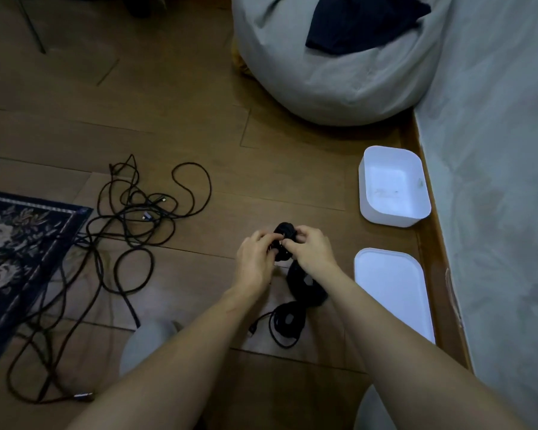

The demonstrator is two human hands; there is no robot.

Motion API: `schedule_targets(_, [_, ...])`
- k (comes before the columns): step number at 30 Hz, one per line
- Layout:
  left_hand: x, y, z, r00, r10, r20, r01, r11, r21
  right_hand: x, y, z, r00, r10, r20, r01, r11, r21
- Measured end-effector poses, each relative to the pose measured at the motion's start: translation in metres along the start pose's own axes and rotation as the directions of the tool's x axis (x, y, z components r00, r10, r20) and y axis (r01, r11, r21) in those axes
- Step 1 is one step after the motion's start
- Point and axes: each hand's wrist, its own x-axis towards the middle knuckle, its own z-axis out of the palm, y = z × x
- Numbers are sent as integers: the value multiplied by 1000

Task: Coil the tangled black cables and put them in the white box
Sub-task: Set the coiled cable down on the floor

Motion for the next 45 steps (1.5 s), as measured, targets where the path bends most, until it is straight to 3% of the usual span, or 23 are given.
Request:
schedule_targets(3, [7,-10,10,998,-64,-18,63,998,-7,6,5,4,1000,18,-15,-19,999,-27])
schedule_targets(7, [8,-17,21,999,-32,35,30,998,48,16,19,8,998,61,19,-61,998,4])
schedule_targets(17, [16,-60,40,942,-335,-21,317,909,-272,49,68,49,921,271,280,-337,914,224])
schedule_targets(20, [20,-75,47,900,-435,31,432,879,-200,54,63,44,861,322,394,-420,887,192])
schedule_targets(23, [19,-85,57,844,-517,145,533,775,-340,64,58,40,833,367,415,-430,901,66])
schedule_targets(25, [21,-88,62,818,-536,210,573,718,-396,69,54,40,857,362,368,-373,927,-44])
schedule_targets(27, [25,-88,67,820,-511,257,571,702,-426,72,51,41,927,264,267,-190,943,-271])
schedule_targets(29, [28,-84,72,814,-507,284,580,680,-448,68,50,42,968,145,203,-39,893,-448])
schedule_targets(33, [31,-85,82,787,-551,279,613,640,-464,63,55,45,983,24,183,83,830,-552])
schedule_targets(37, [-2,-77,77,805,-535,255,593,724,-352,48,63,53,965,-15,260,189,725,-662])
schedule_targets(40, [-12,-74,75,811,-516,275,583,752,-308,38,59,54,949,9,314,250,583,-773])
schedule_targets(45, [-2,-76,63,889,-375,264,427,886,-178,36,42,53,943,129,306,215,465,-859])
